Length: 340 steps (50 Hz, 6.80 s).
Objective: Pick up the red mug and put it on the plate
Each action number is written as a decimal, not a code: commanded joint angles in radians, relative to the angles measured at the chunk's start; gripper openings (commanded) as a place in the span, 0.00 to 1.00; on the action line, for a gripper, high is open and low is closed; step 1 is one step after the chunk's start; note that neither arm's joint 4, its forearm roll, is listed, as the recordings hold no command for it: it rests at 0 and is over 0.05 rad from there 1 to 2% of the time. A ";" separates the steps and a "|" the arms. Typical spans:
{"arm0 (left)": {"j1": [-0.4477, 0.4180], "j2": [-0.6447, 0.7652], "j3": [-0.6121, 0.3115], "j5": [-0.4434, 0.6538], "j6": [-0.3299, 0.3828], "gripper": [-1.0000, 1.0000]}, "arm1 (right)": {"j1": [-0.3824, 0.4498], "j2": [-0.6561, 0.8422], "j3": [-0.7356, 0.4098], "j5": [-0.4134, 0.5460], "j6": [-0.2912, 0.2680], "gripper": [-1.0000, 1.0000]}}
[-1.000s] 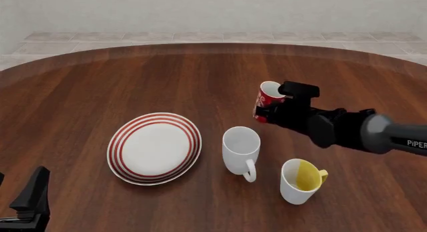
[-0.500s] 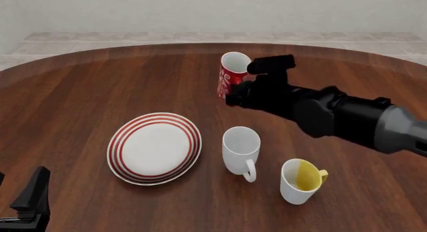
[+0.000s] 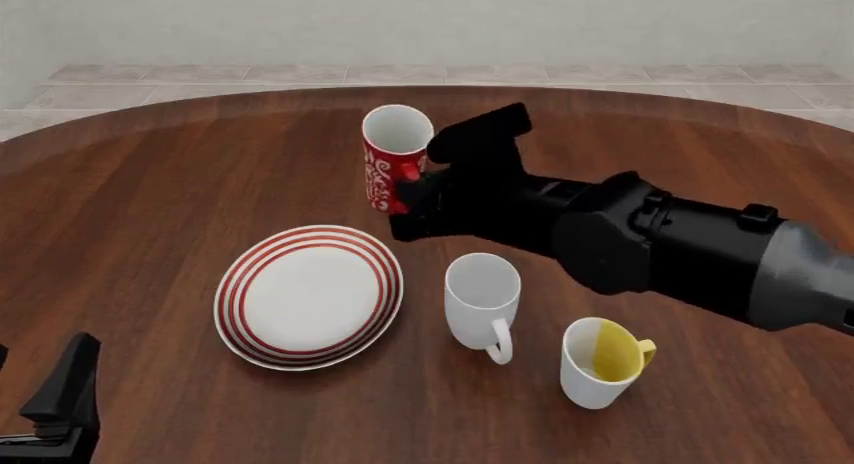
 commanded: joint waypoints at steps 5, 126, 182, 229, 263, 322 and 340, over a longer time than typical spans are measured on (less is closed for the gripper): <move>-0.002 0.000 -0.001 0.000 0.004 1.00 | 0.061 -0.002 -0.008 0.008 -0.005 0.00; 0.000 0.000 -0.003 -0.005 -0.002 1.00 | 0.199 0.227 0.000 -0.073 0.032 0.00; 0.007 0.000 0.002 -0.007 -0.012 1.00 | 0.169 0.328 -0.080 -0.063 0.016 0.00; 0.014 0.000 0.003 -0.010 -0.019 1.00 | 0.126 0.381 -0.124 -0.060 0.020 0.00; 0.017 0.000 -0.004 -0.002 -0.023 1.00 | 0.131 0.415 -0.164 -0.044 0.012 0.00; 0.015 0.000 -0.003 -0.007 -0.023 1.00 | 0.147 0.492 -0.183 -0.062 0.020 0.00; 0.016 0.000 -0.002 -0.009 -0.024 1.00 | 0.149 0.495 -0.184 -0.060 0.017 0.00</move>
